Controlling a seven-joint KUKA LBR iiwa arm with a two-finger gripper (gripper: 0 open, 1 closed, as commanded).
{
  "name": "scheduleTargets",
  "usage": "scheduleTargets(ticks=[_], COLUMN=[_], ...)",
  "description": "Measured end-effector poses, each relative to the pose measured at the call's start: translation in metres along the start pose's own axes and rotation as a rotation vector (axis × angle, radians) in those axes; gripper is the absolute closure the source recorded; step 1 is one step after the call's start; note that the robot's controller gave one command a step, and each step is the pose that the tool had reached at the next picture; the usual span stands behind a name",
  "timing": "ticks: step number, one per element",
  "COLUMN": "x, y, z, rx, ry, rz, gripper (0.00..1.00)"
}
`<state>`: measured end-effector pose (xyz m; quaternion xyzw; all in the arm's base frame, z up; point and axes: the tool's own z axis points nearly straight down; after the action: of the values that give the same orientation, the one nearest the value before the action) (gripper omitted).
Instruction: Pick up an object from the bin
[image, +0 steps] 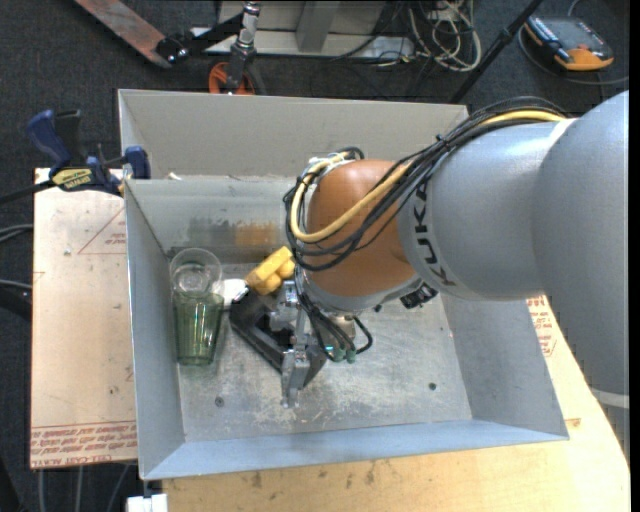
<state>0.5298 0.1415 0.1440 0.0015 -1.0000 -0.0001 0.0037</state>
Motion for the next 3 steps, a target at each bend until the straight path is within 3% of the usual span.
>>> scheduleTargets(ticks=[1,2,3], x=[-0.002,-0.049,-0.049], y=[-0.001,-0.027,-0.027], z=[-0.004,0.062,0.062], rx=[-0.001,-0.009,-0.009], ry=[-0.007,-0.046,-0.046], rz=[0.003,0.050,0.051], gripper=[0.00,1.00,1.00])
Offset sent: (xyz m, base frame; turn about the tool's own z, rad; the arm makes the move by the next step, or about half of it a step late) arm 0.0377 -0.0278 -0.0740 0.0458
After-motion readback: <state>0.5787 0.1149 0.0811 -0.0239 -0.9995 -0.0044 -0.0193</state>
